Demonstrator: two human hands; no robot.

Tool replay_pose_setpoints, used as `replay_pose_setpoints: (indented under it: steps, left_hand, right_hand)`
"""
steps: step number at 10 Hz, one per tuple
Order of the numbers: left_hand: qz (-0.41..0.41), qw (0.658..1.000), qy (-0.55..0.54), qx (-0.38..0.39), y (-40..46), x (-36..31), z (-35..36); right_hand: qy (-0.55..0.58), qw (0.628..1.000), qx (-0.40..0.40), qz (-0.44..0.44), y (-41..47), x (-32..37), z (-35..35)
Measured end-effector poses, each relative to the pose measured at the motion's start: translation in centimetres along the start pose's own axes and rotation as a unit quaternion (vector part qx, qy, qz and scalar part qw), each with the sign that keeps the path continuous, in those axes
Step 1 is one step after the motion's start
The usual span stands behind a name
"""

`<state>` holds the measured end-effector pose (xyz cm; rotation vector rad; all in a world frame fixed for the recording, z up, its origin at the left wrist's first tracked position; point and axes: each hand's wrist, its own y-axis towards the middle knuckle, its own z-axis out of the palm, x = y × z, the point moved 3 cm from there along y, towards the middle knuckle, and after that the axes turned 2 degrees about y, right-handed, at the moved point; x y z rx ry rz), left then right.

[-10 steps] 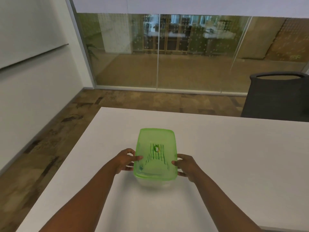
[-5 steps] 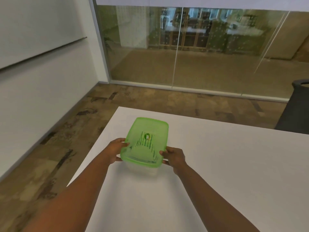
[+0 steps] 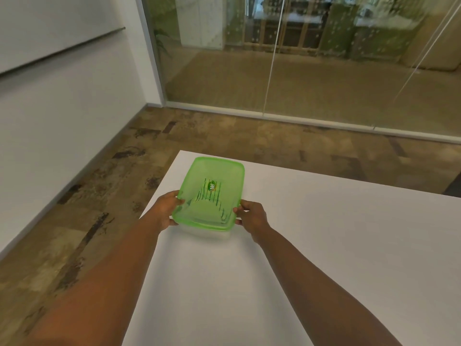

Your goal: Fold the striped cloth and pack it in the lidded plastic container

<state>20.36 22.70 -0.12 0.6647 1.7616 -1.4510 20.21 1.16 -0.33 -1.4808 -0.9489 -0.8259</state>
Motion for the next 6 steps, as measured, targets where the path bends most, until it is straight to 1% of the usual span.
replay_pose_setpoints:
  steps: [2,5,6]
  left_hand:
    - [-0.009,1.0,-0.01,-0.018,1.1,0.3,-0.2]
    - [-0.011,0.999,0.036,-0.032,0.8,0.2,0.0]
    - [0.024,0.992,0.076,-0.099,0.1,0.4,-0.1]
  right_hand:
    - [-0.031,1.0,0.001,0.002,1.3,-0.5,0.8]
    - [-0.005,0.999,0.033,0.039,0.8,-0.2,0.7]
    - [-0.04,0.998,0.018,0.044,0.3,0.5,-0.2]
